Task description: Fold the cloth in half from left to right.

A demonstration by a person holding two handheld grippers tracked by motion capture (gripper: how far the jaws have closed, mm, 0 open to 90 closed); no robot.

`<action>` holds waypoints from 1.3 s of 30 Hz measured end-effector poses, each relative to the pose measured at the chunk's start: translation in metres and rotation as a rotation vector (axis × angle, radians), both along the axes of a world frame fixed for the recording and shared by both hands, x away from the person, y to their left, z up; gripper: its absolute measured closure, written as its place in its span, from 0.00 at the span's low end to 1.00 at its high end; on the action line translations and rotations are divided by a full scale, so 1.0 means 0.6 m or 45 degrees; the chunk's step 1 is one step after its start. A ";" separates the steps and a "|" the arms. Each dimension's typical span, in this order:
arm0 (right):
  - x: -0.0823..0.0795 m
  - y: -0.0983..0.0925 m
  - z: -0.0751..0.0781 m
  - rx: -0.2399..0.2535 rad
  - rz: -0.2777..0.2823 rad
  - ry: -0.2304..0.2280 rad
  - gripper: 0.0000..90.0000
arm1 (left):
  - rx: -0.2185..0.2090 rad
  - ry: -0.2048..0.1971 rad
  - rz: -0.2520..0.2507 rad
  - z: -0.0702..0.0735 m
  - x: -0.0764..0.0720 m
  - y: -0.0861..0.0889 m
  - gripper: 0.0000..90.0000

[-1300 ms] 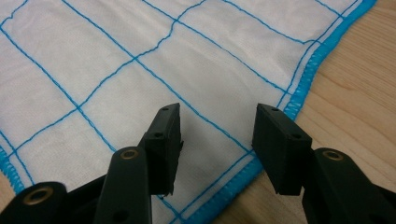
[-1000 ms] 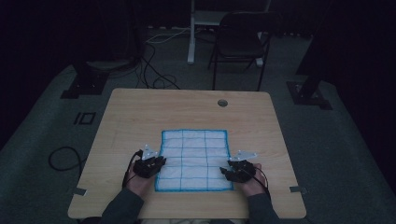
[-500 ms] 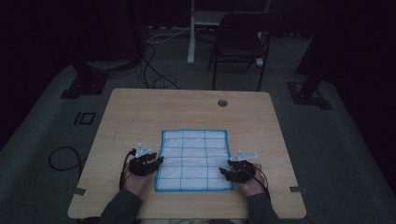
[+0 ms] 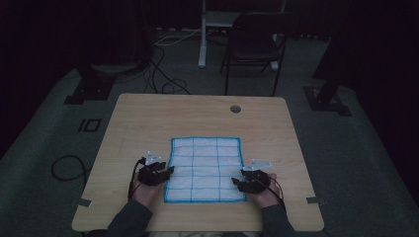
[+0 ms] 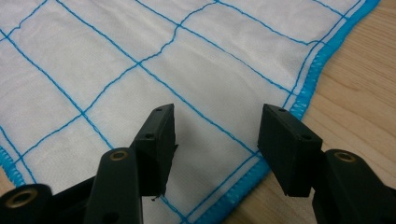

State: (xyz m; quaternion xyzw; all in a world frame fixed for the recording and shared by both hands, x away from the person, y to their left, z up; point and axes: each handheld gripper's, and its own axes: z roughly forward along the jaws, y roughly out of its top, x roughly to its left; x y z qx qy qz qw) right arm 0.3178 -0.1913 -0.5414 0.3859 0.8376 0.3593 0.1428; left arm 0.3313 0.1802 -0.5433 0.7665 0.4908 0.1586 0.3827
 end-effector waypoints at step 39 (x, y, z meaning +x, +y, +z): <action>0.065 0.014 -0.007 0.032 -0.121 -0.082 0.85 | 0.007 -0.041 0.034 0.030 0.011 0.016 0.99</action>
